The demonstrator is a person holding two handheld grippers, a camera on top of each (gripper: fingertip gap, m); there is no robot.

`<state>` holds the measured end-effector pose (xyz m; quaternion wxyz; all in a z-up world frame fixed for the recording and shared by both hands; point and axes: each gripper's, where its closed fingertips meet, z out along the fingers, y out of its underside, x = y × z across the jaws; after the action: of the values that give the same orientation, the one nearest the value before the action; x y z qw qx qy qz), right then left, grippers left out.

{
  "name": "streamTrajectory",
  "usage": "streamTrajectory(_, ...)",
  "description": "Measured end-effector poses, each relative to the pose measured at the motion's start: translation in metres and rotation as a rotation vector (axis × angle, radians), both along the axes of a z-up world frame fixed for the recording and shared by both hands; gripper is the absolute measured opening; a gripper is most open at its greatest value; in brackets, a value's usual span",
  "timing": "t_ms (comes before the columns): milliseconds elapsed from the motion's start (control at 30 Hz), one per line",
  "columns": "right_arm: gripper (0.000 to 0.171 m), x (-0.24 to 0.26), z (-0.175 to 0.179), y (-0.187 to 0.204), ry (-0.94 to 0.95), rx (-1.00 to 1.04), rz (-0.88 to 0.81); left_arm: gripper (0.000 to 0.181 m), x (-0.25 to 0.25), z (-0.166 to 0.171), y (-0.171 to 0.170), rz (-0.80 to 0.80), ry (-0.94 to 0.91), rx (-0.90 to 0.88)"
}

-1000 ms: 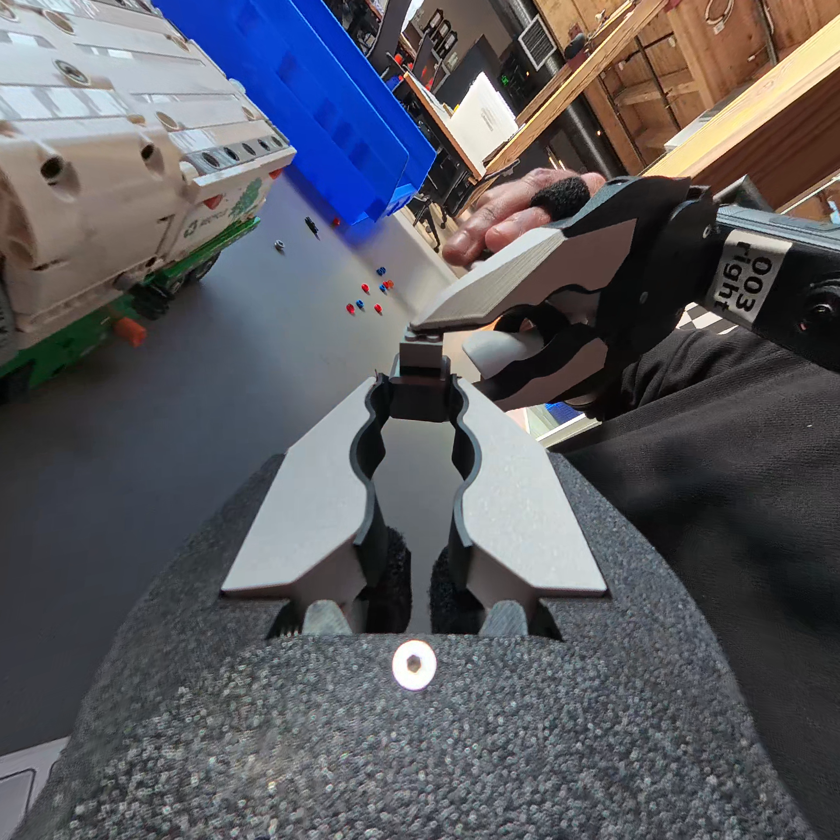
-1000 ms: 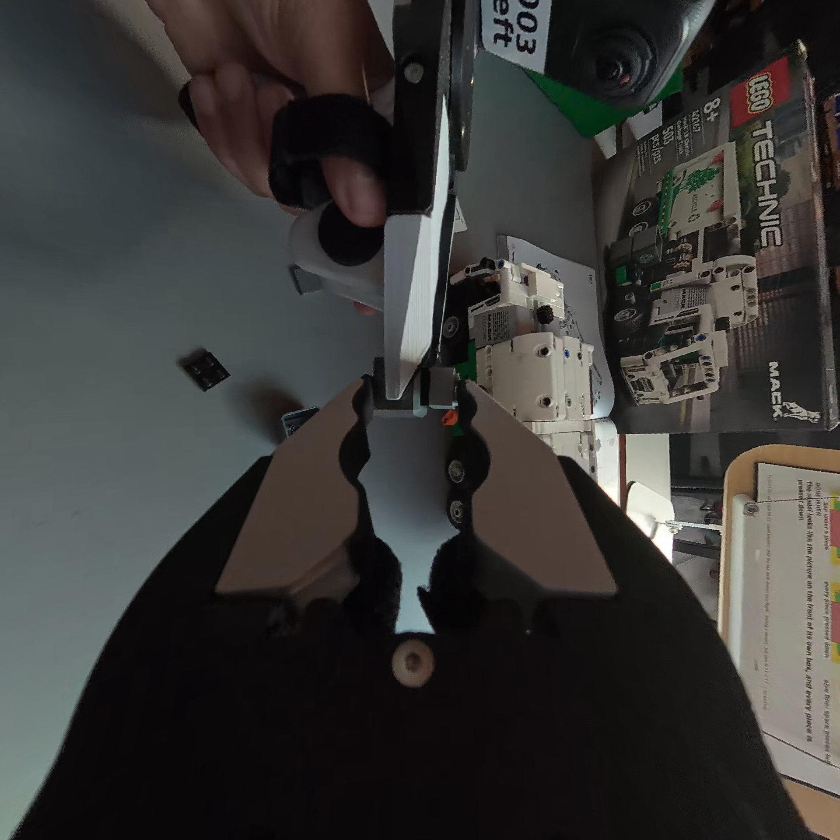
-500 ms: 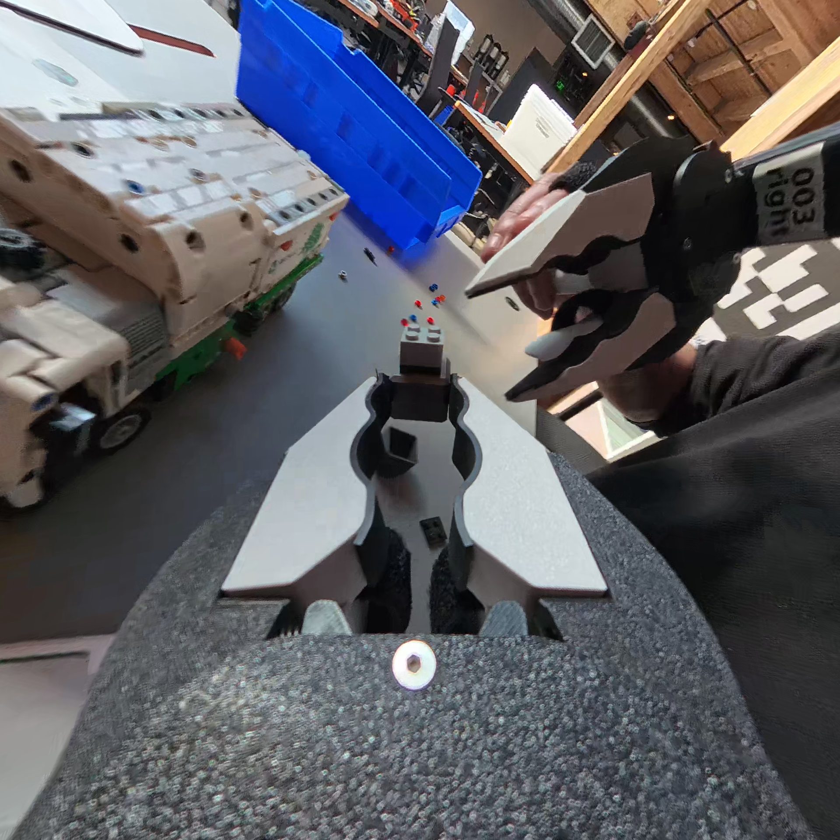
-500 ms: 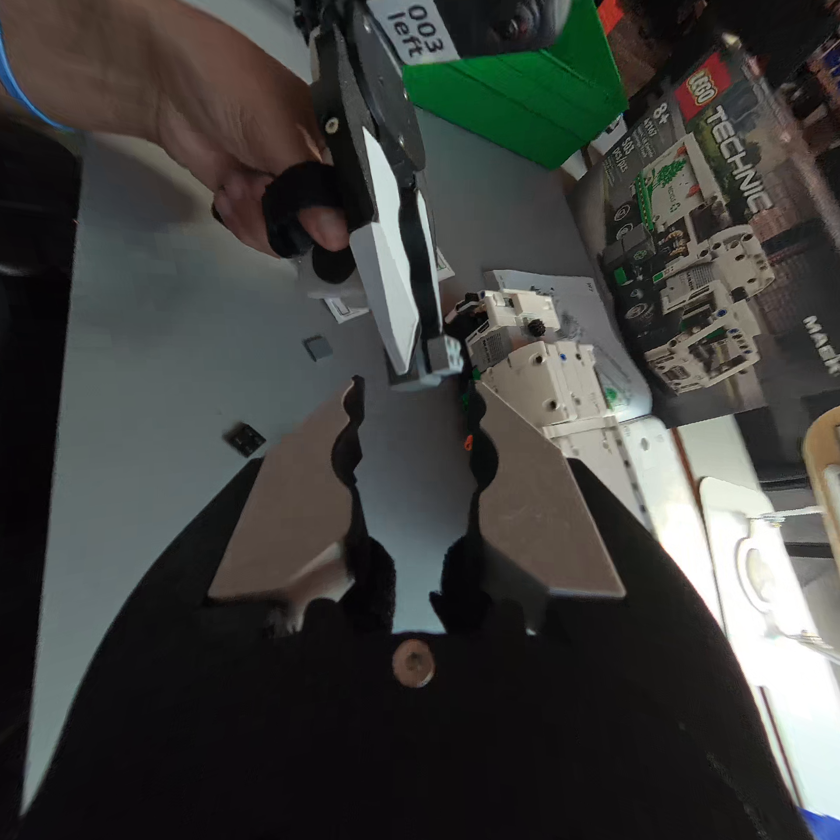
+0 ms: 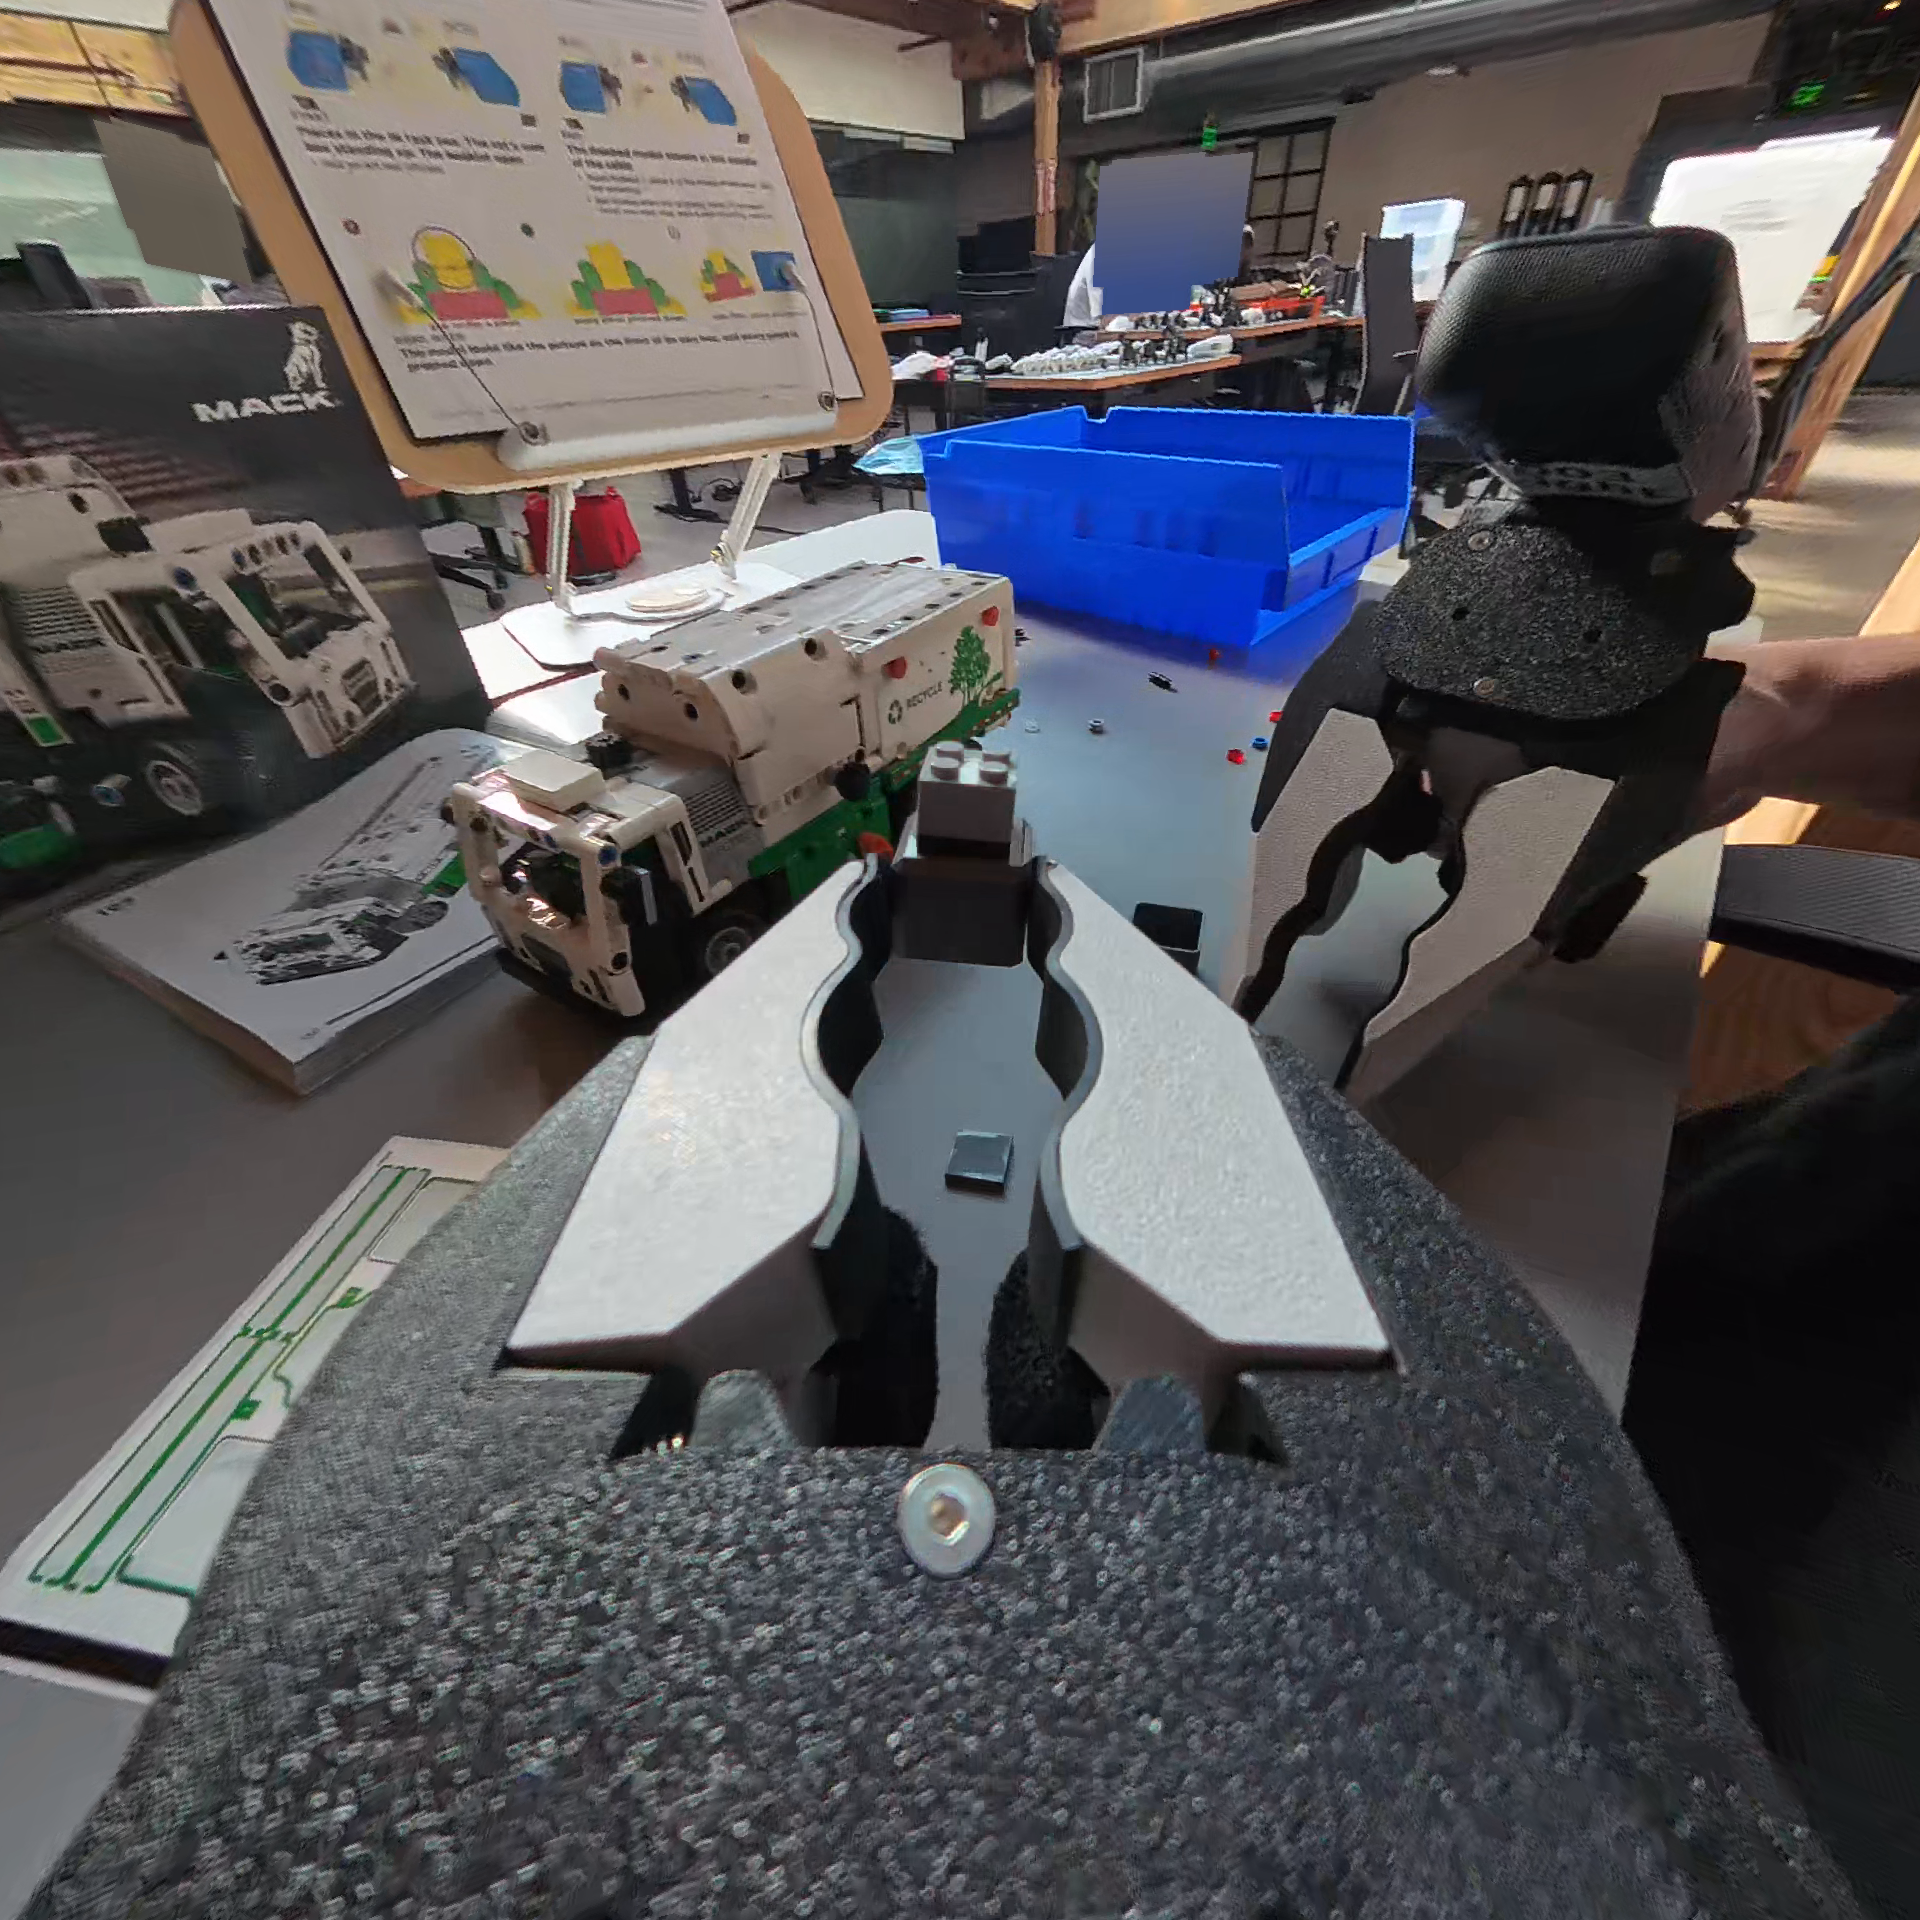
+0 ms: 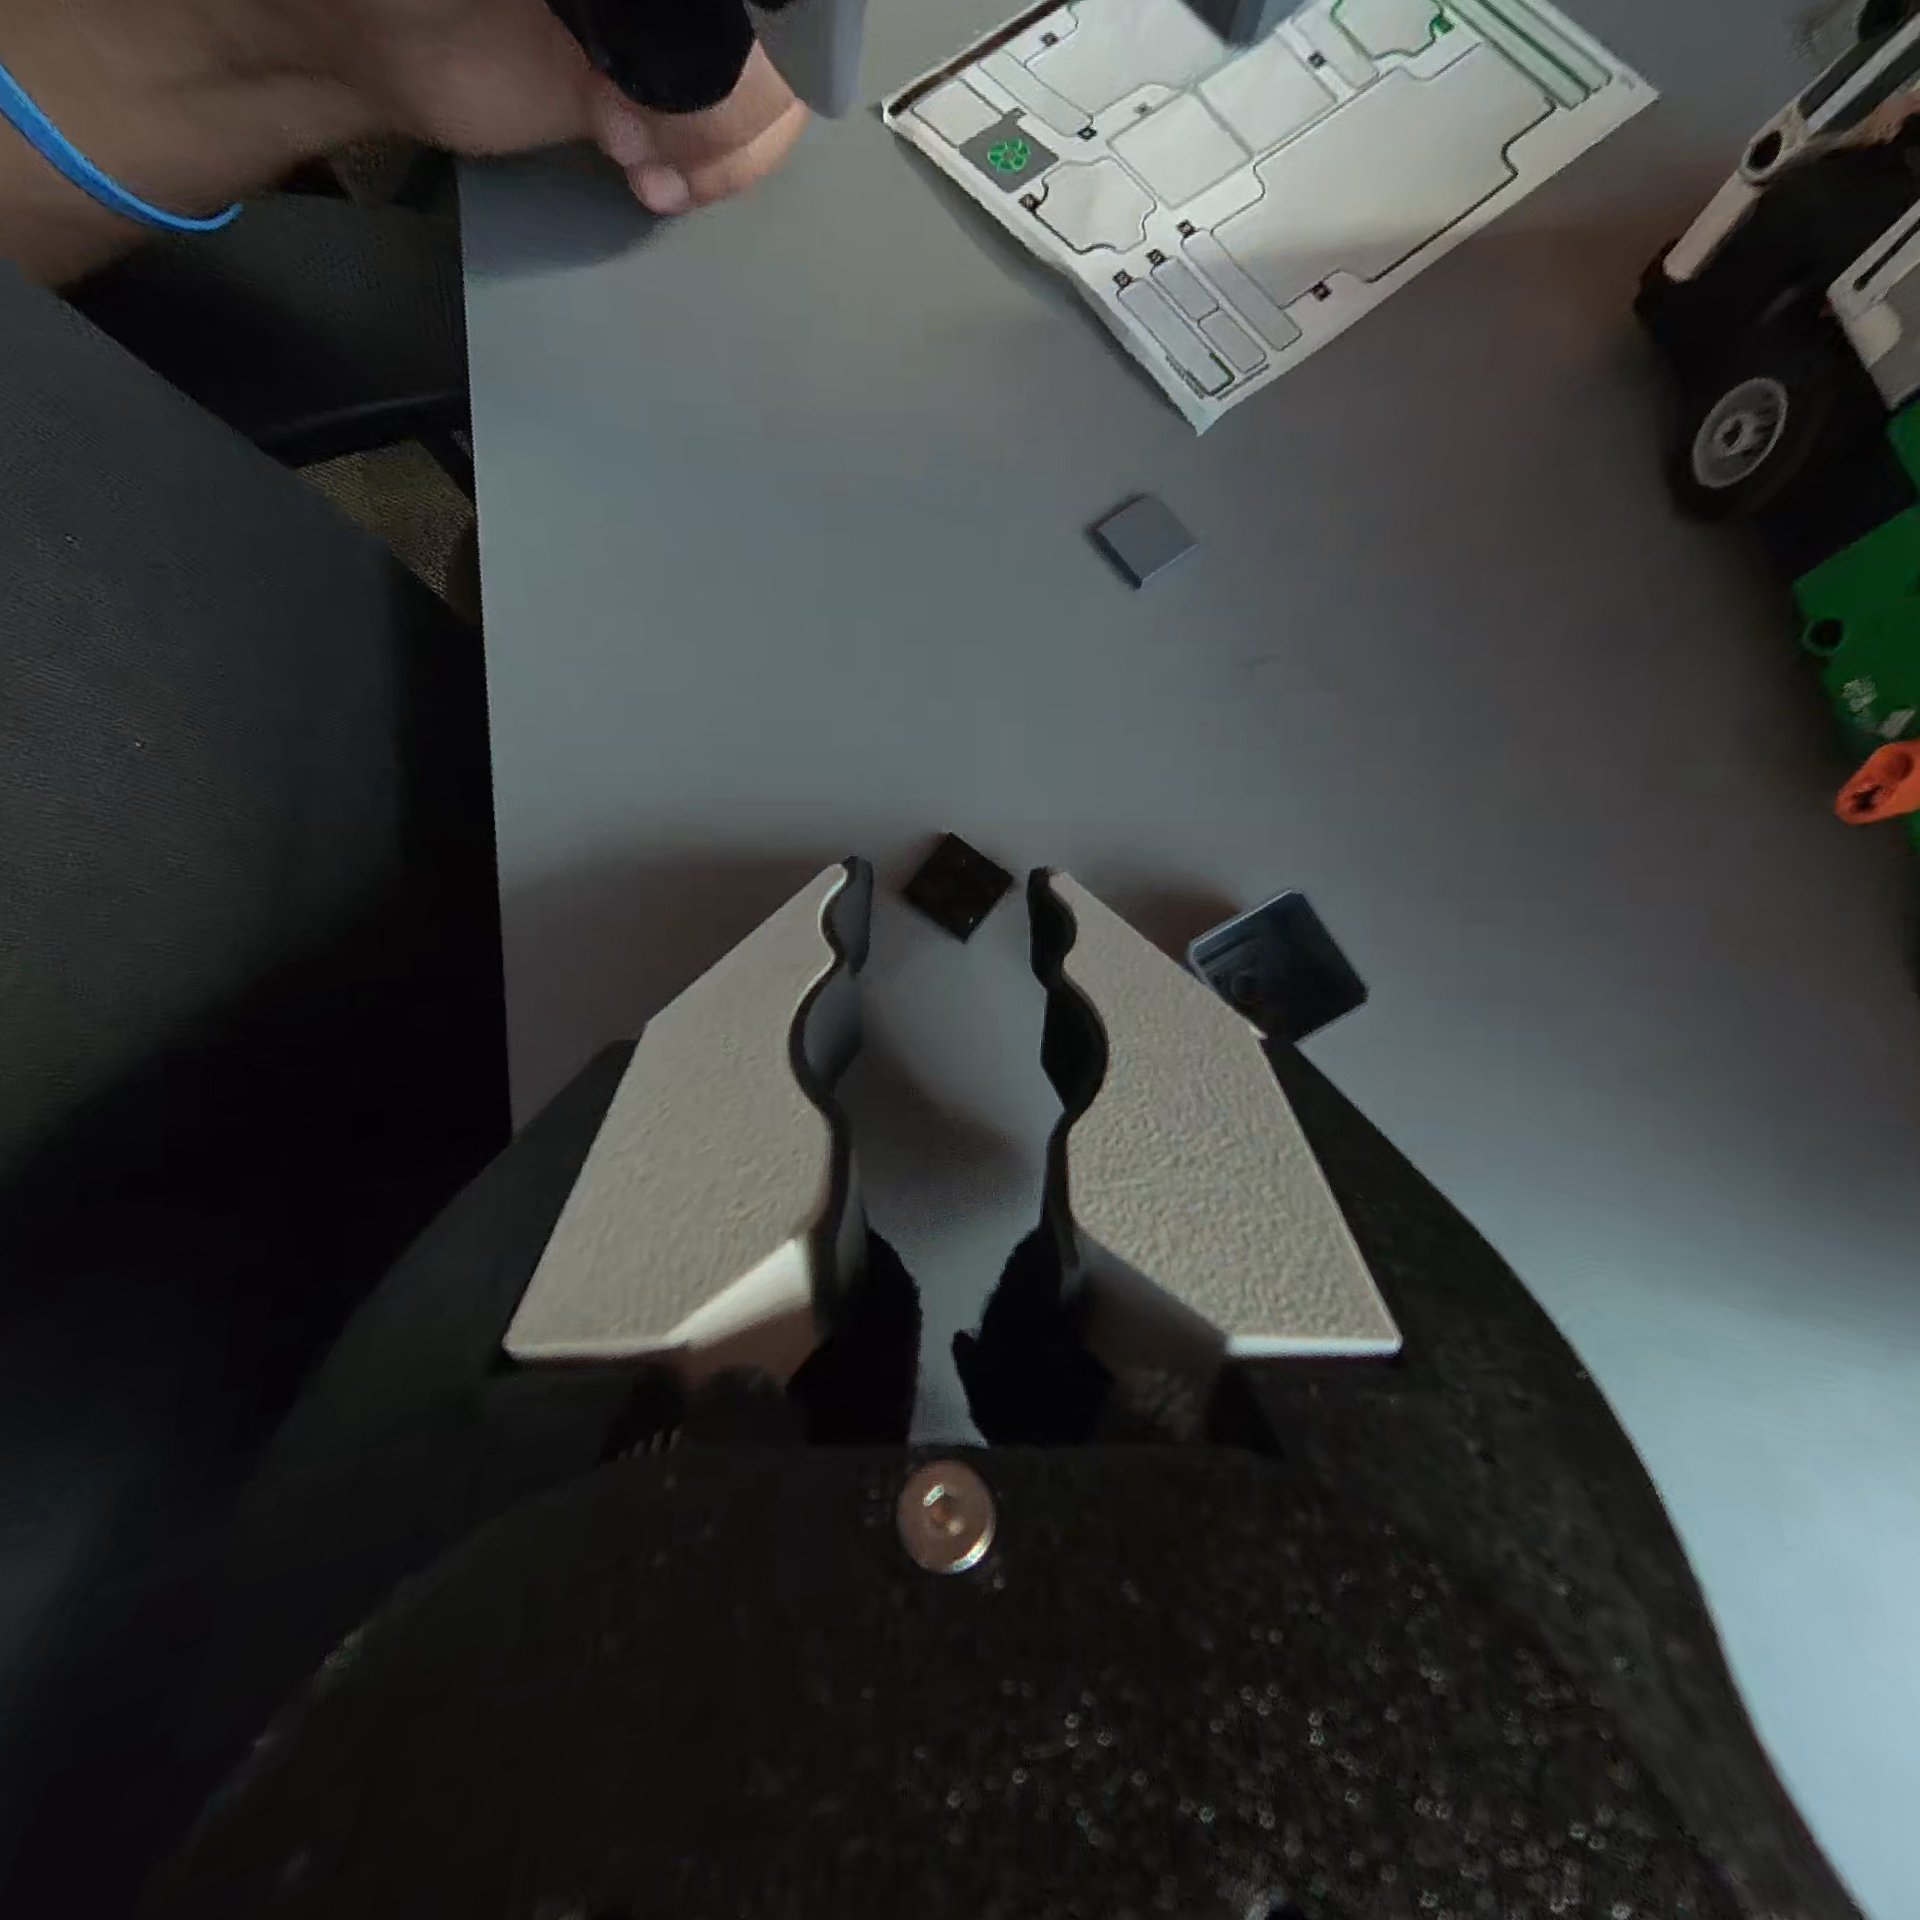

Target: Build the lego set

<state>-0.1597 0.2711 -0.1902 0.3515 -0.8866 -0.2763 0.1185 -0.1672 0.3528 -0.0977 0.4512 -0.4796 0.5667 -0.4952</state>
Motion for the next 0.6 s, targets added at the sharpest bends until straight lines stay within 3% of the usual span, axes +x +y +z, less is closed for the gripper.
streamTrajectory(133,0.024,0.005,-0.005,0.0,-0.031,0.026,-0.083,0.024,0.002,-0.001,0.006,0.088,-0.005,0.062)
streamTrajectory(267,0.0,0.004,-0.005,0.002,-0.051,0.074,-0.149,0.024,0.007,-0.006,0.006,0.116,0.02,0.106)
streamTrajectory(433,0.001,0.009,0.004,0.009,0.02,0.099,-0.243,0.024,0.013,-0.006,0.003,0.111,0.022,0.115)
streamTrajectory(533,0.02,0.0,0.017,0.015,0.101,0.116,-0.231,0.024,0.01,0.0,0.011,0.121,-0.014,0.041)
streamTrajectory(600,0.027,-0.001,0.015,0.026,0.054,0.115,-0.212,0.024,0.008,0.004,0.014,0.086,-0.029,-0.028)
